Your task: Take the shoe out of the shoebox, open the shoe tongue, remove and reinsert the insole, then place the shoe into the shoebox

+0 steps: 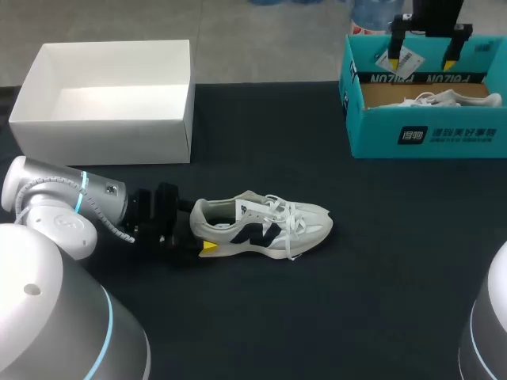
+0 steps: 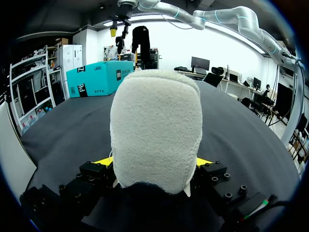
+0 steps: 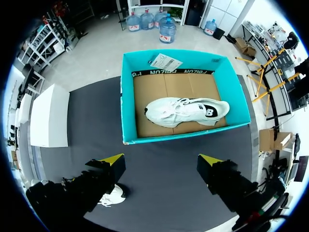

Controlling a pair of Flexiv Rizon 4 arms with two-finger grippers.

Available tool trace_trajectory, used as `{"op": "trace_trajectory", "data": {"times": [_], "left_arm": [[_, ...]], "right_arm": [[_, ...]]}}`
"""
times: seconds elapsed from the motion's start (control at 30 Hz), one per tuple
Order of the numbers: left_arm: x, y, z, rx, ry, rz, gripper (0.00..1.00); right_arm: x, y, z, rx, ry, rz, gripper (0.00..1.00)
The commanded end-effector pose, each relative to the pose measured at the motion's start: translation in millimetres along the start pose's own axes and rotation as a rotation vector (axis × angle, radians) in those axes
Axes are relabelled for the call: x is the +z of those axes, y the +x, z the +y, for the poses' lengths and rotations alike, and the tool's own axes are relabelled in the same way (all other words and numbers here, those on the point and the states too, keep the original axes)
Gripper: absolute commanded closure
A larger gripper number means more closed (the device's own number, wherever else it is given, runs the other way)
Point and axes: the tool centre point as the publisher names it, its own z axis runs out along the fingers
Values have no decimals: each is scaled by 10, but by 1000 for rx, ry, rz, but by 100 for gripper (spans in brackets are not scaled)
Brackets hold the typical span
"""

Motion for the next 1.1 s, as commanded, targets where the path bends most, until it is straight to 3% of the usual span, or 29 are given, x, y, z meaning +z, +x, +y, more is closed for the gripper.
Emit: {"op": "trace_trajectory", "data": {"times": [0.03, 0.37, 0.5, 1.1], "left_arm": [[9, -10, 8, 0, -3, 0, 100], [9, -10, 8, 0, -3, 0, 100], [9, -10, 8, 0, -3, 0, 100], [9, -10, 8, 0, -3, 0, 100]], "right_arm": [[-44, 245, -179, -2, 6, -19, 0], [-11, 790, -802, 35, 64, 8, 0], [-5, 946, -952, 37, 108, -10, 0], [-5, 946, -952, 37, 108, -10, 0]]}}
